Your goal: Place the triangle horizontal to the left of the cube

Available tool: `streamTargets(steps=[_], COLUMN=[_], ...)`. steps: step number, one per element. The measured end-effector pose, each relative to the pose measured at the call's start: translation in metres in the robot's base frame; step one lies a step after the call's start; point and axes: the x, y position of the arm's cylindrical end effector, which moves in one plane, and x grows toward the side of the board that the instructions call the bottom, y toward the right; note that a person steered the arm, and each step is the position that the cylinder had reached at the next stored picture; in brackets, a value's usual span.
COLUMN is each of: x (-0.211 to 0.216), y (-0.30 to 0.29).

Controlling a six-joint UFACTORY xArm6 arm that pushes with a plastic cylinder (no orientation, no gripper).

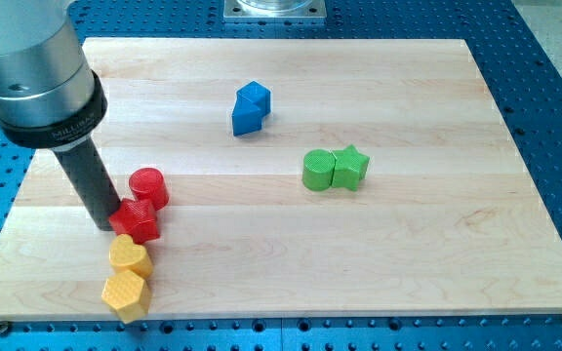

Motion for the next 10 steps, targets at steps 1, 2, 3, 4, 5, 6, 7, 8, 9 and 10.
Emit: streamTargets(steps=[1, 2, 3, 4, 5, 6, 7, 8, 9, 10], x=[-0.001, -0.017, -0.069, -0.096, -0.096, -0.096, -0.096, -0.101, -0.104, -0.106], y=[0.006, -0.009, 0.009, 0.024, 0.024, 0.024, 0.030, 0.042, 0.049, 0.063])
